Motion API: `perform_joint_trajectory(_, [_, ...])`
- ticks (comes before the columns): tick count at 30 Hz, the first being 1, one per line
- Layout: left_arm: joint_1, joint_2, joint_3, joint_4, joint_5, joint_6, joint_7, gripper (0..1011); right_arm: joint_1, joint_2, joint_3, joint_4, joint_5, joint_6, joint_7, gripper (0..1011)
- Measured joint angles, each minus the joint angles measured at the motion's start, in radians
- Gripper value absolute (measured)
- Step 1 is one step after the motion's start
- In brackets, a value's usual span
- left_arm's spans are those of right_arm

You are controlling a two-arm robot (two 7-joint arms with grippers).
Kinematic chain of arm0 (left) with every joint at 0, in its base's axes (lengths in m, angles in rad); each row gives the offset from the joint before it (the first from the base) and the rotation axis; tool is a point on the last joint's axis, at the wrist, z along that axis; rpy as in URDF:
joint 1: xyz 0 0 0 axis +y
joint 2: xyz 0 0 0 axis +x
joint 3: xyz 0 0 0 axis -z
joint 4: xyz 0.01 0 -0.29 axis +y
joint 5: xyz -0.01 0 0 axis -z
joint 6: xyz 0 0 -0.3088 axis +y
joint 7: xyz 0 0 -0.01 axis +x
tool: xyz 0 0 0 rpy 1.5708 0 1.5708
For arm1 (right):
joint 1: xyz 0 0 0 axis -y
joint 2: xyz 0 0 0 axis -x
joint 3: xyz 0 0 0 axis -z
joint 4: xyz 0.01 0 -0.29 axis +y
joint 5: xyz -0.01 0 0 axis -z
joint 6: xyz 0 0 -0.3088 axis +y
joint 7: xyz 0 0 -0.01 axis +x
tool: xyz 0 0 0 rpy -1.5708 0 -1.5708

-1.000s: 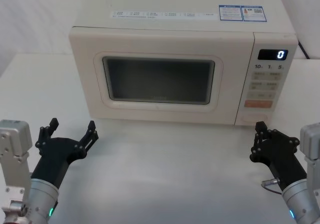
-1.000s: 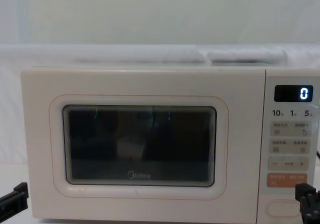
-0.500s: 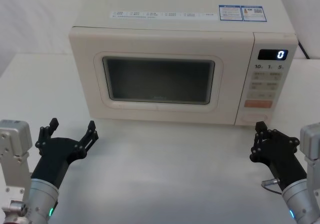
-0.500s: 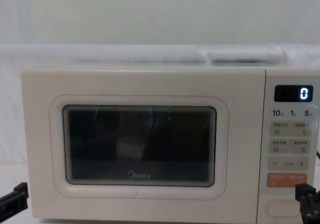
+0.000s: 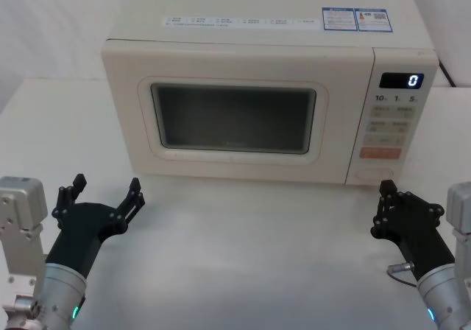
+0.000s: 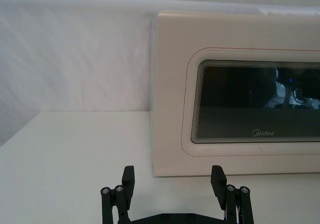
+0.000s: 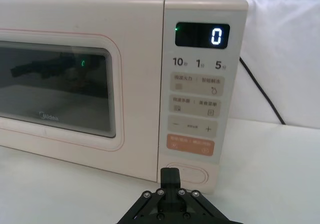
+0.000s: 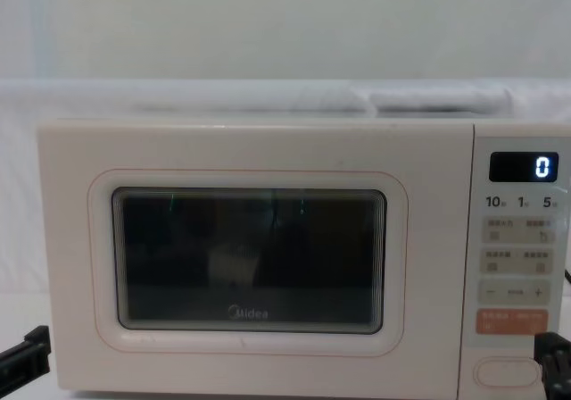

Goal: Press the button to open the microwave door with one hand; close the microwave door with the other hand.

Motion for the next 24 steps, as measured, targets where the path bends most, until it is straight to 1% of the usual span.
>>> perform_joint_trajectory(5, [0.000,0.000,0.000,0.000,0.000,0.000,0.000,1001,0.009,-0.017,0.012,0.021,0.005,0.006,0.014,0])
perform_joint_trajectory(7, [0.000,0.000,0.000,0.000,0.000,0.000,0.000,1001,0.020,-0.030,0.021,0.045,0.006,0.008,0.023,0])
perform_joint_trajectory(8, [0.000,0.000,0.000,0.000,0.000,0.000,0.000,1001,0.020,-0.030,0.021,0.045,0.006,0.008,0.023,0])
perform_joint_trajectory(17, [0.000,0.000,0.000,0.000,0.000,0.000,0.000,1001,0.070,-0.073,0.041,0.134,-0.007,0.001,0.041,0])
perform_joint_trajectory(18, [0.000,0.000,0.000,0.000,0.000,0.000,0.000,1001,0.070,-0.073,0.041,0.134,-0.007,0.001,0.041,0])
perform_joint_trajectory(24, [0.000,0.000,0.000,0.000,0.000,0.000,0.000,1001,0.104,-0.107,0.053,0.196,-0.022,0.001,0.044,0])
